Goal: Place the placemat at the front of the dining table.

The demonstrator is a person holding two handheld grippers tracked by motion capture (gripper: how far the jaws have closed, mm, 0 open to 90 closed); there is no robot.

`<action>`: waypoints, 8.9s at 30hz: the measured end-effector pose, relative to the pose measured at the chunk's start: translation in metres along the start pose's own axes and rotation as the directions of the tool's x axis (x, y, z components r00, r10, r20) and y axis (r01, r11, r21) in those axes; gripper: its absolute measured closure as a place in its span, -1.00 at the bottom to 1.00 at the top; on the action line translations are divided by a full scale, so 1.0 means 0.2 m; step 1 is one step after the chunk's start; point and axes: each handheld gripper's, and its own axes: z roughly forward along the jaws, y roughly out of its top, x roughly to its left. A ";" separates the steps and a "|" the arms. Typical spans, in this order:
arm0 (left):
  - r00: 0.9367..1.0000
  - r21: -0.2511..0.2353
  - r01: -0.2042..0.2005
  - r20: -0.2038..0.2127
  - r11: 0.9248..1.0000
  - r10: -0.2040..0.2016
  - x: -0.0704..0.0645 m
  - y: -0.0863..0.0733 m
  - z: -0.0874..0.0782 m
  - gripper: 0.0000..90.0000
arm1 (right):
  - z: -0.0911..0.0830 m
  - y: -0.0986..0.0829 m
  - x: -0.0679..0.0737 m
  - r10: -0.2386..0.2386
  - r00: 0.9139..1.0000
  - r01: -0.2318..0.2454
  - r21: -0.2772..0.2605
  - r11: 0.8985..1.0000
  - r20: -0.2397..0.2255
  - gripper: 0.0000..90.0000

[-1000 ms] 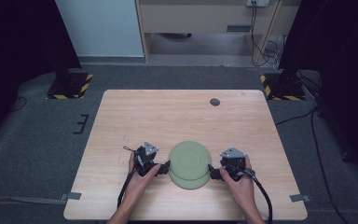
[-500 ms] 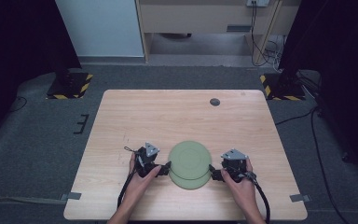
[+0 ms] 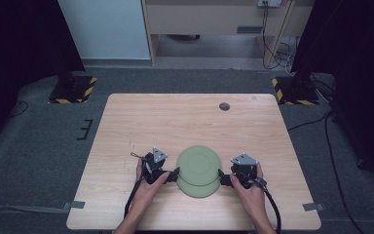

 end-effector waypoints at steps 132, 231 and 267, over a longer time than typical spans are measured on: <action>0.994 0.032 -0.085 0.065 0.996 0.083 -0.01 0.02 -0.05 -0.95 | 0.31 0.61 -0.16 0.028 0.957 0.050 0.261 0.964 -0.287 -0.42; 0.999 0.060 -0.036 0.008 0.998 0.035 -0.03 0.05 0.02 -1.00 | 0.32 0.59 -0.13 0.022 0.892 0.091 0.227 0.970 -0.451 0.77; 0.999 0.018 0.026 -0.025 0.999 -0.026 0.11 0.06 -0.06 -0.94 | 0.10 0.75 -0.20 -0.007 0.910 0.065 0.127 0.990 -0.414 0.91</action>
